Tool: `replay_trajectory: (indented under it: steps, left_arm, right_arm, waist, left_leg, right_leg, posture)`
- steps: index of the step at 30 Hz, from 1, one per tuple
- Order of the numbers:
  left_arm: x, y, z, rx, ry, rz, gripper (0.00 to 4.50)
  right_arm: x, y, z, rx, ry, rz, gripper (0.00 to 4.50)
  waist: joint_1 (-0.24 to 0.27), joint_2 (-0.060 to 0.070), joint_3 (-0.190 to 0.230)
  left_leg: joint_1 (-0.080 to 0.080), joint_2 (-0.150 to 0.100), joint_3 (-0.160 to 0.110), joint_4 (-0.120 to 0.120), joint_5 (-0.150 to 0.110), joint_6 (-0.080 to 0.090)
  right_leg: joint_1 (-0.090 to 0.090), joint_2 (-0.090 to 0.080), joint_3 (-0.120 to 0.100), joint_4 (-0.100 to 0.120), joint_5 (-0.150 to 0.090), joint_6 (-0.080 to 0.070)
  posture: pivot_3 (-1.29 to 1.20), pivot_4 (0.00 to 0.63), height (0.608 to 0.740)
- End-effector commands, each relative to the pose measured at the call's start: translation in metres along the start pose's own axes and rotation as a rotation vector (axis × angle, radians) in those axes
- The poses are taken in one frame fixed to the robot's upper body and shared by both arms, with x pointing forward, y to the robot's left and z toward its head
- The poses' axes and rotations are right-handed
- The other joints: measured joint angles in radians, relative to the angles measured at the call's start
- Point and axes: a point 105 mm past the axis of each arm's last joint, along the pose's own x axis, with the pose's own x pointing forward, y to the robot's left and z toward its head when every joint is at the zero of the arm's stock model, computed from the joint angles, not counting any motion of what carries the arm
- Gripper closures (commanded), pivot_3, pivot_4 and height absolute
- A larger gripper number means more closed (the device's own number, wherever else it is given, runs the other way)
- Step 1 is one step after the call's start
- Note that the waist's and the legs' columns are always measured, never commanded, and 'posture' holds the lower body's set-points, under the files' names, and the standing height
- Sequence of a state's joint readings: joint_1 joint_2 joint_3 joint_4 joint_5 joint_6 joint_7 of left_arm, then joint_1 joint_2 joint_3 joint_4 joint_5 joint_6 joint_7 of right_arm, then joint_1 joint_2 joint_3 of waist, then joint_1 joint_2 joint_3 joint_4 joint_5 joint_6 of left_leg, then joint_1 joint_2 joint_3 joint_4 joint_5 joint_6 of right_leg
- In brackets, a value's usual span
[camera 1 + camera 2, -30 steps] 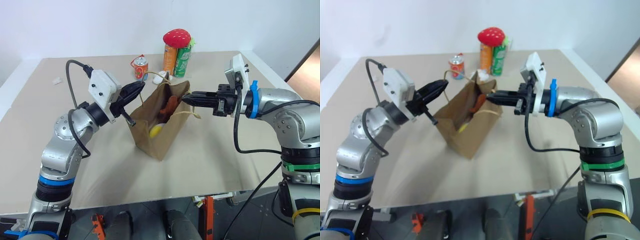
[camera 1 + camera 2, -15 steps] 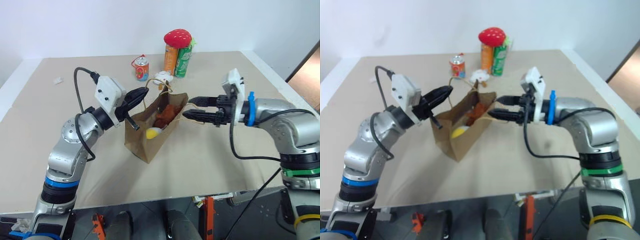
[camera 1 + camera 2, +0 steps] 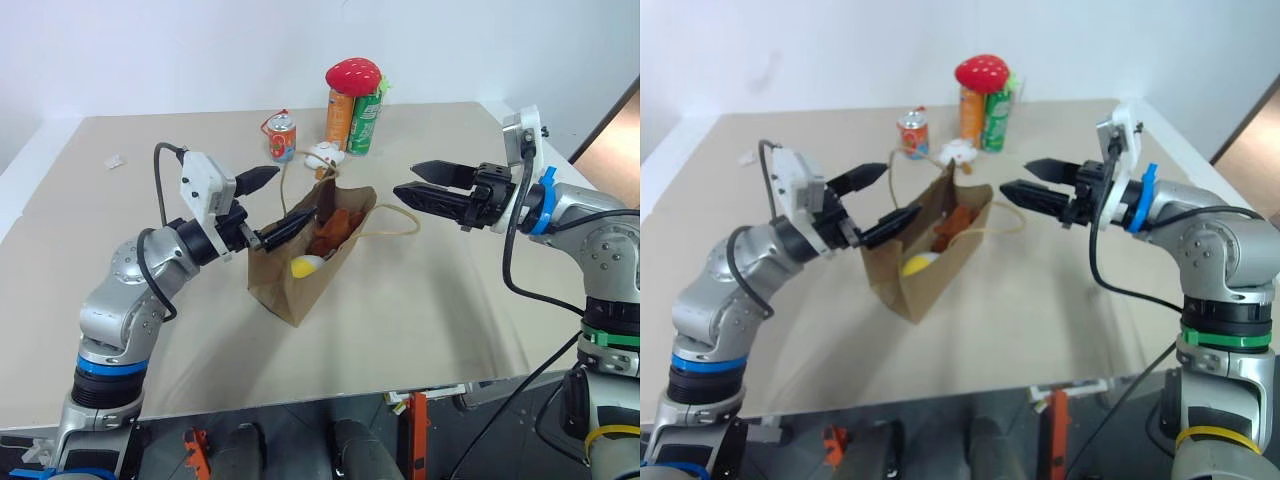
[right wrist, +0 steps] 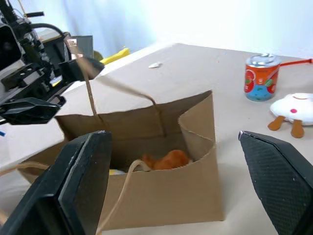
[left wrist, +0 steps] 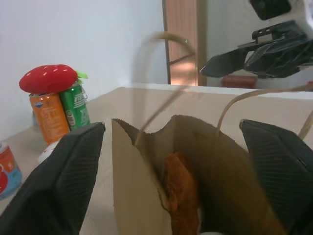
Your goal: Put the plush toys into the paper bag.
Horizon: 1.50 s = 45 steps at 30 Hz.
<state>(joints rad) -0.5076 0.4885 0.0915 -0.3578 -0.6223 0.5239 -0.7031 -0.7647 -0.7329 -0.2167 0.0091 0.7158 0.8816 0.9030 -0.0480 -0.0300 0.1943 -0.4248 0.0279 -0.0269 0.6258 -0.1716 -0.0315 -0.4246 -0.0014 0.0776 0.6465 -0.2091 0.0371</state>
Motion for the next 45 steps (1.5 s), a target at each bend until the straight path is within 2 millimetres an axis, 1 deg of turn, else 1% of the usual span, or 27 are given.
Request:
replay_trajectory:
  steps: [1,2,3,4,5,7,9,11,13,15,16,18,21,25,31,34,38,43,45]
  left_arm:
    - [-0.026,-0.006,0.01,-0.004,0.025,-0.029,0.0]
    - [-0.031,-0.003,0.009,0.003,0.037,-0.007,0.0]
    - [-0.034,-0.002,0.008,0.007,0.043,0.013,0.0]
    - [-0.038,0.0,0.006,0.013,0.047,0.038,0.0]
    - [-0.041,0.0,0.004,0.021,0.051,0.056,0.0]
    - [-0.051,-0.002,-0.005,0.048,0.079,0.096,0.0]
    - [-0.057,-0.004,-0.01,0.051,0.094,0.115,0.0]
    - [-0.064,-0.01,-0.017,0.044,0.111,0.129,0.0]
    - [-0.07,-0.016,-0.024,0.038,0.125,0.141,0.0]
    - [-0.072,-0.02,-0.028,0.037,0.13,0.146,0.0]
    - [-0.072,-0.021,-0.029,0.037,0.131,0.147,0.0]
    - [-0.071,-0.026,-0.034,0.059,0.14,0.142,0.0]
    - [-0.069,-0.03,-0.038,0.059,0.133,0.142,0.0]
    - [-0.067,-0.036,-0.04,0.064,0.128,0.133,0.0]
    - [-0.066,-0.043,-0.041,0.061,0.128,0.11,0.0]
    - [-0.061,-0.051,-0.04,0.053,0.129,0.056,0.0]
    - [-0.055,-0.057,-0.04,0.047,0.129,0.012,0.0]
    - [-0.049,-0.052,-0.042,0.039,0.128,0.026,0.0]
    - [-0.046,-0.043,-0.044,0.057,0.138,0.069,0.0]
  right_arm:
    - [-0.023,-0.011,-0.02,-0.09,0.12,-0.066,1.8]
    - [-0.026,-0.012,-0.027,-0.094,0.152,-0.07,2.19]
    - [-0.029,-0.013,-0.033,-0.093,0.181,-0.072,2.75]
    - [-0.033,-0.015,-0.04,-0.091,0.207,-0.079,2.9]
    - [-0.035,-0.017,-0.045,-0.088,0.229,-0.083,3.34]
    - [-0.037,-0.01,-0.063,-0.114,0.31,-0.046,3.99]
    - [-0.035,-0.001,-0.073,-0.126,0.349,0.003,3.99]
    - [-0.025,0.021,-0.081,-0.137,0.357,0.102,3.99]
    - [-0.013,0.044,-0.088,-0.17,0.354,0.198,3.99]
    - [-0.003,0.061,-0.091,-0.216,0.322,0.255,3.99]
    - [0.001,0.066,-0.092,-0.233,0.308,0.269,3.99]
    - [0.015,0.079,-0.09,-0.301,0.22,0.287,3.99]
    - [0.027,0.09,-0.091,-0.316,0.144,0.29,3.99]
    - [0.038,0.099,-0.092,-0.297,0.071,0.304,3.99]
    - [0.046,0.111,-0.092,-0.293,0.036,0.337,3.99]
    - [0.052,0.118,-0.088,-0.287,0.017,0.357,3.99]
    - [0.062,0.121,-0.082,-0.291,-0.001,0.358,3.99]
    - [0.072,0.118,-0.084,-0.297,0.009,0.343,3.99]
    - [0.074,0.117,-0.085,-0.3,0.014,0.34,3.99]
  waist:
    - [0.0,0.0,0.0]
    - [0.0,0.0,0.0]
    - [0.0,0.0,0.0]
    - [0.0,0.0,0.0]
    - [0.0,0.0,0.0]
    - [0.0,0.0,0.0]
    - [0.0,0.0,0.0]
    - [0.0,0.0,0.0]
    - [-0.001,0.0,0.0]
    - [0.0,0.0,0.0]
    - [0.0,0.0,0.0]
    - [0.0,0.0,0.0]
    - [0.0,0.0,0.0]
    - [0.001,-0.001,-0.001]
    - [0.001,-0.003,-0.002]
    - [0.001,-0.003,-0.002]
    - [0.0,-0.003,-0.002]
    - [0.0,-0.003,-0.002]
    - [0.0,-0.003,-0.002]
  left_leg:
    - [0.0,0.0,0.0,0.0,0.0,0.0]
    - [0.0,0.0,0.0,0.0,0.0,0.0]
    - [0.0,0.0,0.0,-0.001,0.0,0.0]
    - [0.0,0.0,0.0,-0.001,0.0,0.0]
    - [0.0,0.0,0.0,-0.001,0.0,0.0]
    - [0.0,0.0,0.0,-0.001,0.0,0.0]
    - [0.0,0.0,0.0,-0.001,0.0,0.0]
    - [0.001,0.0,0.001,-0.001,0.0,0.0]
    - [0.001,0.001,0.001,-0.001,0.0,0.0]
    - [0.002,0.001,0.001,-0.001,0.0,0.0]
    - [0.002,0.001,0.001,-0.001,0.0,-0.001]
    - [0.002,0.001,0.001,0.0,0.0,-0.001]
    - [0.002,0.001,0.002,0.001,0.0,-0.001]
    - [0.001,0.001,0.002,0.002,0.0,-0.001]
    - [0.001,0.001,0.003,0.001,-0.001,-0.001]
    - [0.001,0.001,0.003,0.001,-0.001,-0.001]
    - [0.002,0.002,0.003,0.001,-0.001,-0.001]
    - [0.002,0.001,0.003,0.001,-0.001,-0.001]
    - [0.002,0.001,0.003,0.001,-0.001,-0.001]
  right_leg:
    - [0.0,0.0,0.0,0.0,0.0,0.0]
    - [0.0,0.0,0.0,0.0,0.0,0.0]
    - [0.0,0.0,0.0,0.0,-0.001,0.0]
    - [0.0,0.0,0.0,0.0,-0.002,0.0]
    - [0.0,-0.001,0.0,0.0,-0.002,0.0]
    - [0.0,-0.001,0.0,0.0,-0.002,-0.001]
    - [0.0,0.0,0.0,0.0,-0.002,-0.001]
    - [0.0,-0.001,0.0,0.0,-0.005,-0.006]
    - [0.0,0.0,0.0,0.0,-0.005,-0.006]
    - [0.0,0.0,0.0,0.001,-0.005,-0.006]
    - [0.0,0.0,0.0,0.001,-0.005,-0.006]
    - [0.0,0.0,0.0,0.001,-0.005,-0.006]
    - [0.0,-0.001,0.0,0.0,-0.005,-0.006]
    - [0.0,-0.002,0.0,0.0,-0.005,-0.006]
    - [0.0,-0.001,0.0,0.001,-0.005,-0.006]
    - [0.0,-0.001,0.0,0.001,-0.004,-0.006]
    - [0.0,-0.001,0.0,0.001,-0.004,-0.006]
    - [0.0,-0.001,0.0,0.0,-0.004,-0.006]
    - [0.0,-0.001,0.0,0.0,-0.004,-0.006]
  posture:
    - [0.0,0.15,0.74]
    - [0.0,0.15,0.74]
    - [0.0,0.15,0.74]
    - [0.0,0.15,0.74]
    - [0.0,0.15,0.74]
    - [0.0,0.15,0.74]
    - [0.0,0.15,0.74]
    - [0.0,0.15,0.74]
    - [0.0,0.15,0.74]
    - [0.0,0.15,0.74]
    - [0.0,0.15,0.74]
    - [0.0,0.15,0.74]
    - [0.0,0.15,0.74]
    - [0.0,0.15,0.74]
    - [0.0,0.15,0.74]
    - [0.0,0.15,0.74]
    - [0.0,0.15,0.74]
    - [0.0,0.15,0.74]
    - [0.0,0.15,0.74]
